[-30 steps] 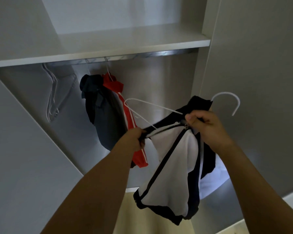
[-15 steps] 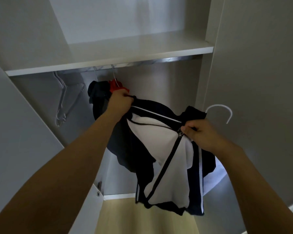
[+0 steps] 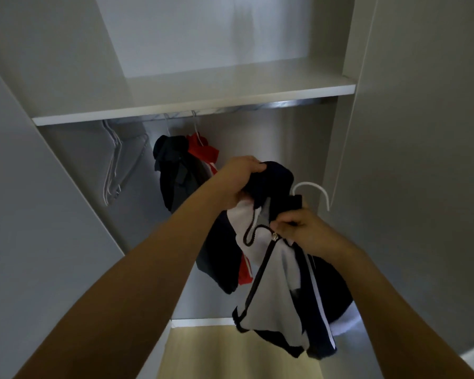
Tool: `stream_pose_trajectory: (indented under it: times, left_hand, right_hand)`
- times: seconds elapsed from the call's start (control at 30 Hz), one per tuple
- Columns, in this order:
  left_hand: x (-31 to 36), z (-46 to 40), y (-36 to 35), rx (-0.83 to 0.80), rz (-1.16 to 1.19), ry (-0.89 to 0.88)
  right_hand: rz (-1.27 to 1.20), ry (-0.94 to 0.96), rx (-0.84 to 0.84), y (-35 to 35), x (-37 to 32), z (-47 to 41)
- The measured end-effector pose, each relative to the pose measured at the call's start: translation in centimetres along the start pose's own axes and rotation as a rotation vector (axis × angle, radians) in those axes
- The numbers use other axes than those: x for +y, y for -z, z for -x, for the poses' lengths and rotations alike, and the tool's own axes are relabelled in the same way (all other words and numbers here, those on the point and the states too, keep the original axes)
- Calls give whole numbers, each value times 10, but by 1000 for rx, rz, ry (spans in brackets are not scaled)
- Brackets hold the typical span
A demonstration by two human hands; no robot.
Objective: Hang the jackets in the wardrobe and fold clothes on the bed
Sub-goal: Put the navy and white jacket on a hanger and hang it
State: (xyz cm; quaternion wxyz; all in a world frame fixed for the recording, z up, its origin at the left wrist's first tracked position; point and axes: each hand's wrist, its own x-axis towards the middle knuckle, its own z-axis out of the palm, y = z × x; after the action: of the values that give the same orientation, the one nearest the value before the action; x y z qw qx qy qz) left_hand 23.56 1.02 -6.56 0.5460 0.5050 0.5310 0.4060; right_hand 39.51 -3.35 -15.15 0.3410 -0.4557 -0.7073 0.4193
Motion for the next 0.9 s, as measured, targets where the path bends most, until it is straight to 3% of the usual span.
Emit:
stream_pose_trajectory:
  times: [0.13, 0.23, 0.33, 0.53, 0.7, 0.9]
  left_hand:
    - [-3, 2, -2, 67, -123, -9]
    - [6, 9, -1, -70, 19, 12]
    - [18, 7, -1, -52, 84, 44]
    - [28, 2, 8, 27, -338, 49]
    - [20, 10, 17, -126, -360, -32]
    - [9, 13, 8, -50, -373, -77]
  right_hand:
    - [-209, 59, 46, 15, -2, 6]
    - [-291, 97, 43, 20, -6, 11]
    - [-311, 142, 21, 18, -11, 11]
    - [-379, 154, 62, 15, -16, 11]
    - [-393, 162, 113, 18, -15, 10]
    - [-336, 146, 263, 13, -9, 5]
